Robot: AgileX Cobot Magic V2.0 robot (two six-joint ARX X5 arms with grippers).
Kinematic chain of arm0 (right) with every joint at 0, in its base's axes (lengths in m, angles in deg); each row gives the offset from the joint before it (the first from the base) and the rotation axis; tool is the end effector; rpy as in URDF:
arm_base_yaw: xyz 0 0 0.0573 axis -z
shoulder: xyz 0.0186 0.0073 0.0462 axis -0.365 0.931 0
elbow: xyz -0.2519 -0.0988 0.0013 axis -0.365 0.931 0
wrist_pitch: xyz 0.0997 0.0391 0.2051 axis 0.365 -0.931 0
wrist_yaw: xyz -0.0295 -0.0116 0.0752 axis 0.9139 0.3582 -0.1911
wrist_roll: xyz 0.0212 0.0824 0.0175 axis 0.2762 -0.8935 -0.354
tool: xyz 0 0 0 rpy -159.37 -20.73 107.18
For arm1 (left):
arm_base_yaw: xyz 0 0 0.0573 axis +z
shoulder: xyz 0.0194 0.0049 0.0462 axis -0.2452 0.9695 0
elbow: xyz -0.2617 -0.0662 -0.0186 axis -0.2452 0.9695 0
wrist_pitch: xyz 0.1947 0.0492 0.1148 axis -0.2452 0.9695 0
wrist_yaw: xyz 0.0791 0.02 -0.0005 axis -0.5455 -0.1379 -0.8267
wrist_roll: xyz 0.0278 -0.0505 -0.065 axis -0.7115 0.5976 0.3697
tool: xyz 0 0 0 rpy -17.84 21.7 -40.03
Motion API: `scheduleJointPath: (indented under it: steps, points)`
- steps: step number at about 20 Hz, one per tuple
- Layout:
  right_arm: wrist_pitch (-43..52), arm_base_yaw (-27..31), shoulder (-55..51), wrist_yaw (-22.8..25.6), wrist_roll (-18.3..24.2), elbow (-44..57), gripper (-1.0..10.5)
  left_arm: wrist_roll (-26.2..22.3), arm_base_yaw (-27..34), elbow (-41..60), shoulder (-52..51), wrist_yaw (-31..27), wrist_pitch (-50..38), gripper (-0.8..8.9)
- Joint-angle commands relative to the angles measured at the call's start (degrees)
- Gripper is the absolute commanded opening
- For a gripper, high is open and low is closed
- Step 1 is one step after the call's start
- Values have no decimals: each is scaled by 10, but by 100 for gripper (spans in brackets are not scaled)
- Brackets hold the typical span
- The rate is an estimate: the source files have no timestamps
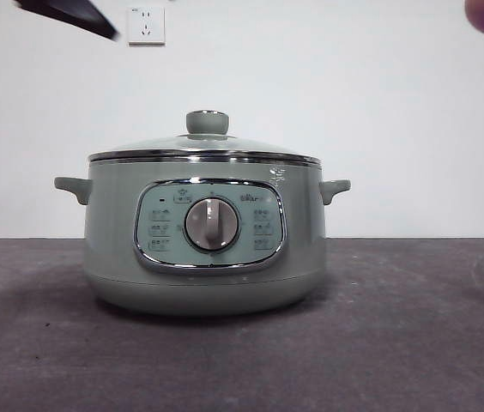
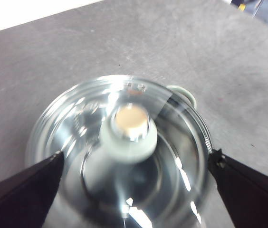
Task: Pick up the egg,open the lid,put the egg in the pot,close the lid
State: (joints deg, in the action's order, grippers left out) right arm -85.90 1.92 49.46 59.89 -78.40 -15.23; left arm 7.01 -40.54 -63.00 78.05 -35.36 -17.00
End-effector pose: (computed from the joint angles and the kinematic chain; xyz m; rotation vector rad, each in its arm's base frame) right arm 0.1423 0.0625 0.3266 -0.1117 0.7108 0.4924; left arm 0.2501 -0.1433 0.3478 0.1017 0.5577 -0.6893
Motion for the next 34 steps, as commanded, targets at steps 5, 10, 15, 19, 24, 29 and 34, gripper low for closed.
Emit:
scheduleJointPath:
  steps: [5, 10, 15, 19, 24, 29, 34]
  points:
    - [-9, -1, -10, -1, -3, 0, -17, 2, -30, -60, 150, -31, -30, 597]
    - [-8, -1, -10, -1, -2, 0, -17, 8, -33, -60, 189, -62, -42, 596]
    - [-8, -1, -10, -1, 2, 0, -17, 23, -43, -60, 189, -58, -63, 435]
    - [-8, -1, -10, -1, 4, 0, -17, 23, -52, -60, 194, -61, -62, 435]
    - [-5, -1, -10, -1, 8, 0, -17, 28, -52, -60, 195, -61, -44, 435]
    - [-2, -1, -10, -1, 8, 0, -17, 42, -52, -60, 196, -61, -47, 214]
    - [-2, -1, -10, -1, 8, 0, -17, 42, -52, -60, 196, -61, -43, 84]
